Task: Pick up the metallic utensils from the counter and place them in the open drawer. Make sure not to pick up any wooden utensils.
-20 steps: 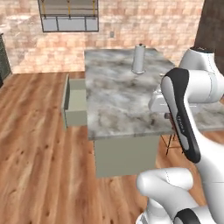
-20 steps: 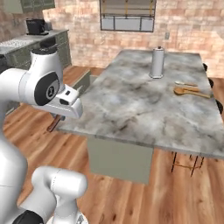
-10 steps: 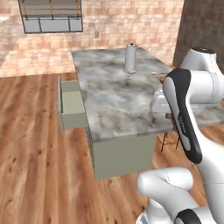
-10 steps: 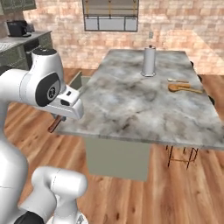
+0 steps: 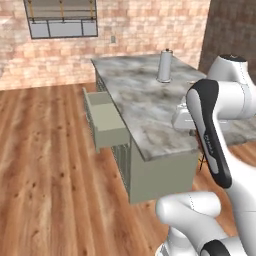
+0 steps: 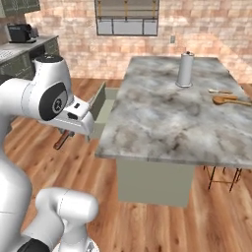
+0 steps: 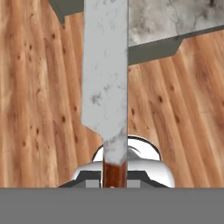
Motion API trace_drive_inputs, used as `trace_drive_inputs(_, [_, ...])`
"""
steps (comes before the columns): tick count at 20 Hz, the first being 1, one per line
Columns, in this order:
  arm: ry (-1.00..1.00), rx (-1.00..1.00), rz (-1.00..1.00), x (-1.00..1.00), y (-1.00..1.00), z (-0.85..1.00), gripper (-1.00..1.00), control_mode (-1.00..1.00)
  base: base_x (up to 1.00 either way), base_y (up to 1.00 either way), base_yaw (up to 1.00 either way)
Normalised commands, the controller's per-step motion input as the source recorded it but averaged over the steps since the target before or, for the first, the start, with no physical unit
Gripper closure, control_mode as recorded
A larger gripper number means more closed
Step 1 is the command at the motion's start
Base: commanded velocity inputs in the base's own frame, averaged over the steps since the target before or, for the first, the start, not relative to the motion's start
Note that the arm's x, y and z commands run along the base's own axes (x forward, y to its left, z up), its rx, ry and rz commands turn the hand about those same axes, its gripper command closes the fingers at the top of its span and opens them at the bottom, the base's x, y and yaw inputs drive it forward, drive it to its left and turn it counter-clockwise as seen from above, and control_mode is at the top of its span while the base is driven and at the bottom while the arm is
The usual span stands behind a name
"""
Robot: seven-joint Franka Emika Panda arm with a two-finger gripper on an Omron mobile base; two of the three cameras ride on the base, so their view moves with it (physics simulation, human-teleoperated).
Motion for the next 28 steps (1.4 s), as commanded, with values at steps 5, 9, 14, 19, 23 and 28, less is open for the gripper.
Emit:
trace_drive_inputs(5, [0.0, 0.0, 0.0, 0.0, 0.0, 0.0, 1.0, 1.0, 0.32, 0.58, -0.01])
trace_drive_inputs(9, [0.0, 0.0, 0.0, 0.0, 0.0, 0.0, 1.0, 1.0, 0.38, 0.32, 0.0])
trace_drive_inputs(14, [0.0, 0.0, 0.0, 0.0, 0.0, 0.0, 1.0, 1.0, 0.39, 0.11, 0.0])
trace_drive_inputs(19, [0.0, 0.0, 0.0, 0.0, 0.0, 0.0, 1.0, 1.0, 0.32, 0.13, 0.0])
trace_drive_inputs(23, [0.0, 0.0, 0.0, 0.0, 0.0, 0.0, 1.0, 1.0, 0.55, 0.3, -0.07])
trace_drive_inputs(28, [0.0, 0.0, 0.0, 0.0, 0.0, 0.0, 1.0, 1.0, 0.41, 0.39, -0.18])
